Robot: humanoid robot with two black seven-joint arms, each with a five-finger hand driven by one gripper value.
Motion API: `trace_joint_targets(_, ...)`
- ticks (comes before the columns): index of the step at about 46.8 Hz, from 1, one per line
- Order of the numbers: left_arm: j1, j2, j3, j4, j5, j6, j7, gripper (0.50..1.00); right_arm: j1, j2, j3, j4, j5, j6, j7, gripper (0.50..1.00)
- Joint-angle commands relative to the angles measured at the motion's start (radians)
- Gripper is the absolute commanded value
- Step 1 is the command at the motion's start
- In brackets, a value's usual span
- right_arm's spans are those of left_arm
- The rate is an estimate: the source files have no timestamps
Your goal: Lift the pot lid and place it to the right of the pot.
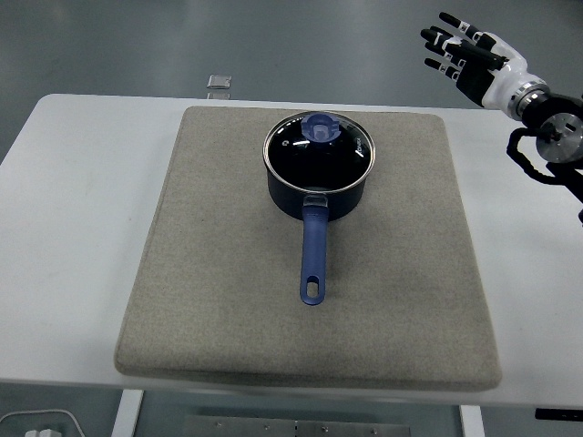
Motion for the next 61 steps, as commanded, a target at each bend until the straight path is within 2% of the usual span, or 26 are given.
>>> trace_joint_targets(1, 0.000, 0.000, 0.000, -0.003, 0.000, 0.001, 0.000, 1.000, 0.001, 0.003, 0.001, 0.000, 0.000, 0.000, 0.000, 0.921)
trace_joint_targets(16, 0.000, 0.000, 0.000, 0.010, 0.000, 0.001, 0.000, 1.000, 0.004, 0.001, 0.005, 0.001, 0.000, 0.001, 0.002, 0.921)
trace_joint_targets(26, 0.000, 0.000, 0.000, 0.010, 0.000, 0.001, 0.000, 1.000, 0.004, 0.001, 0.009, 0.001, 0.003, -0.028, 0.002, 0.921)
trace_joint_targets(61, 0.000, 0.000, 0.000, 0.008, 0.000, 0.001, 0.000, 1.000, -0.002, 0.003, -0.007, 0.001, -0.072, -0.008, 0.005, 0.921)
